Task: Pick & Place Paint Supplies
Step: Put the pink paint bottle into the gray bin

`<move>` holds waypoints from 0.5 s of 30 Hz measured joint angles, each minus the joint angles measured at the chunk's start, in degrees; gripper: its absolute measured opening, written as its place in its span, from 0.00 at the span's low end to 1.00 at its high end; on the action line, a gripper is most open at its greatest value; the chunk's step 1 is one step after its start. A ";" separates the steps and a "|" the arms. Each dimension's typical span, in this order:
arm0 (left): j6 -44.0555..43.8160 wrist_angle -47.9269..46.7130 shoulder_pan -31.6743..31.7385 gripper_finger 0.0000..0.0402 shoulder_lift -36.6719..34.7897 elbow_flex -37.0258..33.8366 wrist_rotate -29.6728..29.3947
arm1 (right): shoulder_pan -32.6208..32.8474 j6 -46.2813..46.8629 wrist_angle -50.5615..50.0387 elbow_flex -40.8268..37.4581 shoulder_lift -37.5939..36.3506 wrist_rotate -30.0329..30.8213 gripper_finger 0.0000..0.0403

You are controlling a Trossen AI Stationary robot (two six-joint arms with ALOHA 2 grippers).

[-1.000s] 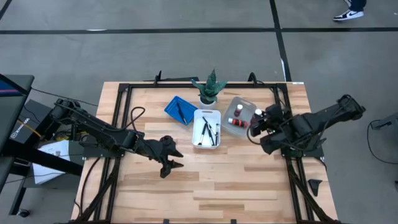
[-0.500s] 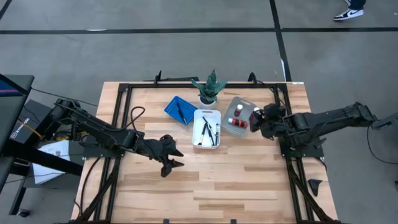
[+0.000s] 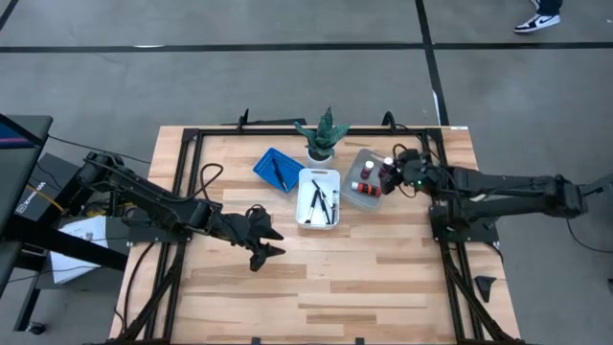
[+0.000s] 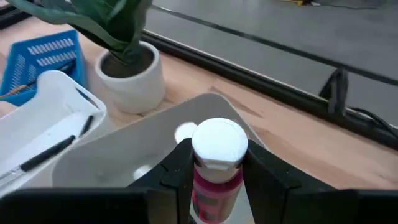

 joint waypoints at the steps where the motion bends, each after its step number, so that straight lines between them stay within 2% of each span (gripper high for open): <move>1: 0.00 -0.02 0.00 0.53 0.00 0.00 -0.07 | -0.92 -1.25 0.84 0.00 -0.01 -0.95 0.27; 6: -0.02 -0.02 0.00 0.53 0.00 0.00 -0.11 | -6.33 -7.22 3.53 0.04 1.31 -8.07 0.27; 15: -0.85 -0.07 0.00 0.53 0.00 0.00 -0.37 | -10.11 -12.80 9.88 -0.84 6.04 -11.86 0.27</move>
